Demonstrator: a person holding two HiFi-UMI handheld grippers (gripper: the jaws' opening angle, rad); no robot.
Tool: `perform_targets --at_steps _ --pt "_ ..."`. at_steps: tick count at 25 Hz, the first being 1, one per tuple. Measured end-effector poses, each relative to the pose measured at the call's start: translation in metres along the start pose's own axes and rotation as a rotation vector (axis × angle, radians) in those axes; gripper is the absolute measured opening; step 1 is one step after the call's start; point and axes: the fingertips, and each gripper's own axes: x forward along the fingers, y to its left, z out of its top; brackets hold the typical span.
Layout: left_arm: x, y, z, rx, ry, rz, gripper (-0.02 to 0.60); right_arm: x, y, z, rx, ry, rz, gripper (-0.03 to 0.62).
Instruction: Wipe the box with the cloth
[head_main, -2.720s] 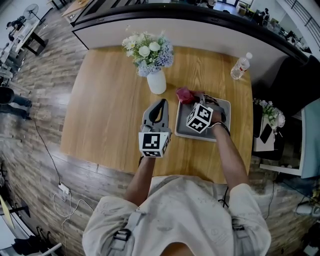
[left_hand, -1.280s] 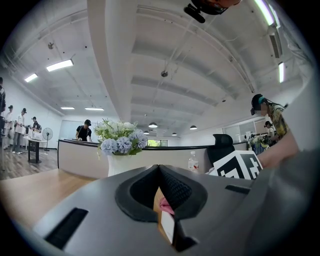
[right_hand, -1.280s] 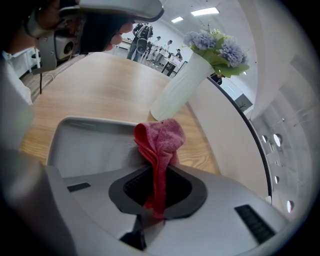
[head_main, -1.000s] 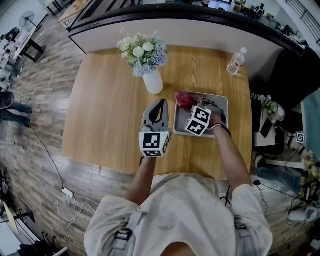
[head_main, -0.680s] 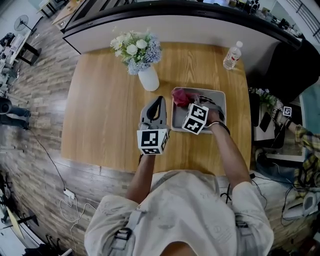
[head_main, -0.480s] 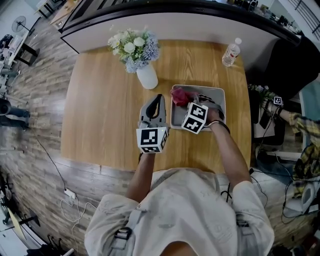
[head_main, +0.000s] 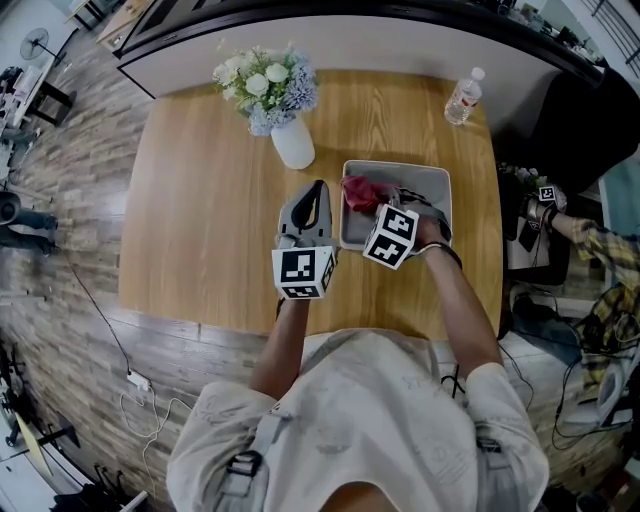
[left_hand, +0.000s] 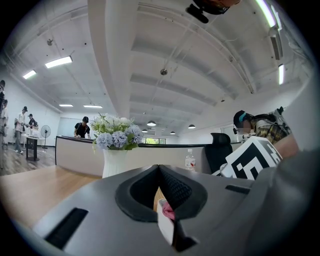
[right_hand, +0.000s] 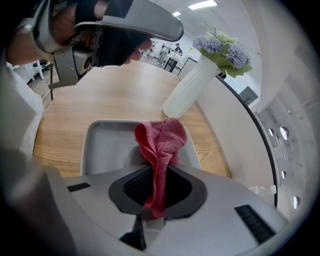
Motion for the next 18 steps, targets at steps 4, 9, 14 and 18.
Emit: perform_targets --at_steps 4,9,14,18 --pt "-0.001 0.0 -0.001 0.001 0.005 0.0 0.014 -0.005 0.008 -0.002 -0.007 0.005 0.01 0.063" --pt "-0.002 0.0 -0.003 0.002 0.011 -0.002 0.014 -0.011 0.018 -0.004 -0.007 0.012 0.032 0.064" --pt "-0.002 -0.001 -0.002 0.004 0.011 -0.006 0.014 -0.016 0.026 -0.006 -0.016 0.023 0.05 0.064" --pt "-0.003 -0.002 -0.003 0.0 0.009 -0.005 0.014 -0.021 0.033 -0.008 -0.034 0.041 0.058 0.064"
